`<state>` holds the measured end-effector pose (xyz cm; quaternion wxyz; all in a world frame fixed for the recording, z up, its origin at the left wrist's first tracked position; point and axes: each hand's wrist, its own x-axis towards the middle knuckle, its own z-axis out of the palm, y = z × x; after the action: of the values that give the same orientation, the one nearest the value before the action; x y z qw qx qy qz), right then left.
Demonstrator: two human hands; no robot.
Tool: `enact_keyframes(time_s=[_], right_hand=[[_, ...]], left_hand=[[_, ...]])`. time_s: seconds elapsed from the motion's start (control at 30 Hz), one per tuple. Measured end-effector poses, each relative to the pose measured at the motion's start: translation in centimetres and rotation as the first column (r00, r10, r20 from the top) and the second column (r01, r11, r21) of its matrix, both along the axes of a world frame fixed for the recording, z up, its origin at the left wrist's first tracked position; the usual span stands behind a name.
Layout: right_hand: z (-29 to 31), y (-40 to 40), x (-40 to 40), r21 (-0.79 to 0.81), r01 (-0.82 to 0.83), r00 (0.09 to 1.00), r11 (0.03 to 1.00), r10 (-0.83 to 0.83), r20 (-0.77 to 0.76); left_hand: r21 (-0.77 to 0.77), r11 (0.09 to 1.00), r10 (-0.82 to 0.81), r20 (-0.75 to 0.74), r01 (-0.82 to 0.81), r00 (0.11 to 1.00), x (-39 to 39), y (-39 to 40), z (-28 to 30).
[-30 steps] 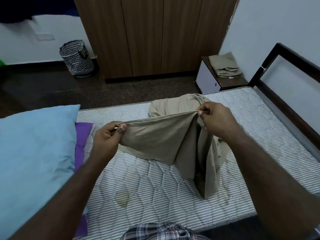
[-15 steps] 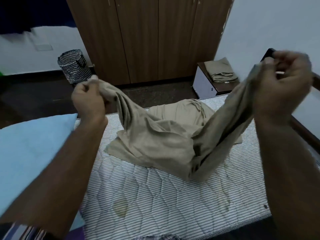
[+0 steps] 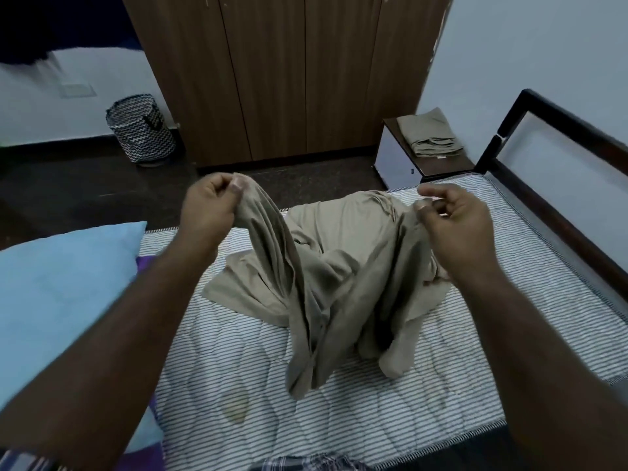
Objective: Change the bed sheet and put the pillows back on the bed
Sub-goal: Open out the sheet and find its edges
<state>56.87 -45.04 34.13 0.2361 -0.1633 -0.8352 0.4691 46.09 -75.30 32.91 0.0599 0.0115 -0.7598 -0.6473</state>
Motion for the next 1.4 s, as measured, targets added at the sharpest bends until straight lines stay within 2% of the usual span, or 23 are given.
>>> enact_keyframes(time_s=[0.07, 0.13, 0.2, 0.27, 0.33, 0.37, 0.4, 0.43, 0.47, 0.5, 0.53, 0.57, 0.67, 0.7, 0.8, 0.97, 1.17, 1.23, 1.4], right_hand=[[-0.6, 0.5, -0.3, 0.063, -0.071, 0.989, 0.995, 0.063, 0.131], [-1.1, 0.2, -0.5, 0.164, -0.133, 0.969, 0.977, 0.093, 0.231], [-0.3, -0.3, 0.0, 0.247, -0.199, 0.953, 0.948, 0.129, 0.274], [1.5, -0.6, 1.4, 0.263, -0.348, 0.908, 0.9, 0.254, 0.332], [3.5, -0.5, 3.2, 0.089, -0.573, 0.765, 0.815, 0.493, 0.414], [4.3, -0.4, 3.9, -0.038, -0.64, 0.678, 0.768, 0.587, 0.441], [4.5, 0.0, 4.2, -0.073, -0.657, 0.639, 0.75, 0.606, 0.475], [4.1, 0.6, 4.0, 0.006, -0.639, 0.656, 0.769, 0.54, 0.528], [3.6, 1.0, 3.6, 0.177, -0.617, 0.692, 0.767, 0.42, 0.587], [3.2, 0.8, 3.4, 0.343, -0.595, 0.722, 0.727, 0.297, 0.624], [2.9, 0.4, 3.4, 0.431, -0.592, 0.739, 0.682, 0.244, 0.629], [2.7, -0.5, 3.5, 0.432, -0.621, 0.728, 0.654, 0.277, 0.627], [2.6, -2.8, 4.5, 0.266, -0.749, 0.613, 0.606, 0.483, 0.626], [2.4, -3.2, 4.6, 0.265, -0.764, 0.603, 0.588, 0.506, 0.617], [1.8, -3.5, 4.0, 0.362, -0.733, 0.663, 0.576, 0.484, 0.571], [2.2, -5.3, 4.1, 0.205, -0.799, 0.582, 0.566, 0.638, 0.504], [1.7, -7.0, 2.1, 0.206, -0.663, 0.743, 0.72, 0.597, 0.303], [1.3, -7.6, 1.7, 0.161, -0.656, 0.753, 0.737, 0.627, 0.2], [0.6, -7.8, 0.9, 0.209, -0.633, 0.761, 0.745, 0.649, -0.01]], left_hand=[[-0.159, 0.981, -0.107, 0.032, 0.111, 0.994, -0.4, 0.0, -0.5], [-0.391, 0.898, -0.21, 0.019, 0.201, 0.977, -0.5, 0.1, -1.4], [-0.521, 0.831, -0.241, -0.024, 0.194, 0.97, -0.7, -0.3, -2.0], [-0.483, 0.866, -0.223, -0.139, 0.131, 0.965, -0.8, -1.4, -2.1], [-0.378, 0.925, -0.147, -0.248, 0.044, 0.958, -0.8, -2.6, -2.4], [-0.311, 0.95, -0.086, -0.264, -0.001, 0.961, -0.8, -3.2, -2.7], [-0.238, 0.97, -0.02, -0.247, -0.041, 0.969, -1.0, -3.6, -3.2], [-0.171, 0.983, 0.032, -0.198, -0.066, 0.98, -1.0, -3.8, -3.8], [-0.132, 0.988, 0.063, -0.127, -0.08, 0.99, -1.2, -3.9, -4.4], [-0.104, 0.992, 0.072, -0.059, -0.078, 0.996, -1.2, -3.8, -4.9], [-0.076, 0.994, 0.077, -0.008, -0.077, 0.997, -1.3, -3.7, -5.3], [-0.031, 0.996, 0.084, 0.024, -0.083, 0.996, -1.4, -3.7, -5.5], [0.107, 0.989, 0.096, 0.089, -0.105, 0.991, -1.4, -3.9, -5.4], [0.147, 0.986, 0.067, 0.106, -0.082, 0.992, -1.3, -3.9, -5.2], [0.23, 0.968, -0.13, 0.124, 0.099, 0.984, 0.0, -2.8, -4.5], [0.314, 0.867, -0.439, 0.116, 0.387, 0.891, 3.0, 0.1, -2.9], [0.339, 0.764, -0.604, 0.076, 0.549, 0.793, 5.9, 2.6, -2.4], [0.311, 0.766, -0.608, 0.069, 0.562, 0.791, 6.2, 2.8, -2.2], [0.272, 0.783, -0.583, 0.009, 0.559, 0.812, 6.8, 3.5, -1.5]])
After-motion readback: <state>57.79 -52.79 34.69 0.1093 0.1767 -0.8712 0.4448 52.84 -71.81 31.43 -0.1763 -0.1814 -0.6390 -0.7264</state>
